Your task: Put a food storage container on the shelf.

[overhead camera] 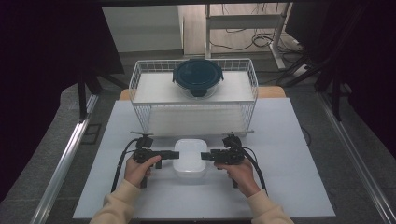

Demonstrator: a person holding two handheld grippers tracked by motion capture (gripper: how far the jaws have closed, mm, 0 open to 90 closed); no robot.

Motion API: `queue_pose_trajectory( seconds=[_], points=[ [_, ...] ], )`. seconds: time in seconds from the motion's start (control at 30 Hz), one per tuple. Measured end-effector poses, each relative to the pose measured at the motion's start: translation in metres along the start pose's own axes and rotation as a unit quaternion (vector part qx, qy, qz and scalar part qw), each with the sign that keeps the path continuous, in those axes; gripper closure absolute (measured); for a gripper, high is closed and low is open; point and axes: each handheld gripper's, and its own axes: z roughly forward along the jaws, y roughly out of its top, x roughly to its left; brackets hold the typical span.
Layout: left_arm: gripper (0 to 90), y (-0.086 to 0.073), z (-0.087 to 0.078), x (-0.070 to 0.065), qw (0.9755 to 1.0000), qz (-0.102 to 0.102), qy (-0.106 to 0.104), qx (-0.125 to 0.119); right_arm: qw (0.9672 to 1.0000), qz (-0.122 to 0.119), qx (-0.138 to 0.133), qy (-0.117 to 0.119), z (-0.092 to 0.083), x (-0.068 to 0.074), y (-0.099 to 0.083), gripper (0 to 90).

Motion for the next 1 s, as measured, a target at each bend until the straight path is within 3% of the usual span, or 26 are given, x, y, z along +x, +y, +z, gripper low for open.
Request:
queue_pose_trajectory(
  seconds=[0.27, 0.4, 0.57, 0.8, 1.0],
  points=[
    [52.5, -0.002, 0.003, 0.007, 0.9989, -0.027, -0.035, 0.015, 0.9997, 0.023, 0.009, 0.009, 0.004, -0.003, -0.003, 50.4],
    [61.7, -0.002, 0.001, 0.005, 0.9994, -0.024, -0.021, 0.017, 0.9969, 0.063, 0.005, 0.047, 0.005, -0.010, -0.006, 60.6],
    [68.9, -0.004, -0.003, 0.000, 0.9996, -0.015, -0.017, 0.015, 0.9959, 0.076, -0.001, 0.049, 0.000, -0.009, -0.007, 67.4],
    [79.4, -0.007, -0.014, -0.013, 0.9998, 0.006, -0.018, -0.006, 0.9972, 0.056, -0.021, 0.046, -0.013, -0.002, -0.007, 77.8],
    [79.6, -0.009, -0.018, -0.020, 0.9996, 0.021, -0.014, -0.011, 0.9976, 0.044, -0.025, 0.047, -0.019, 0.001, -0.006, 78.6]
  ],
)
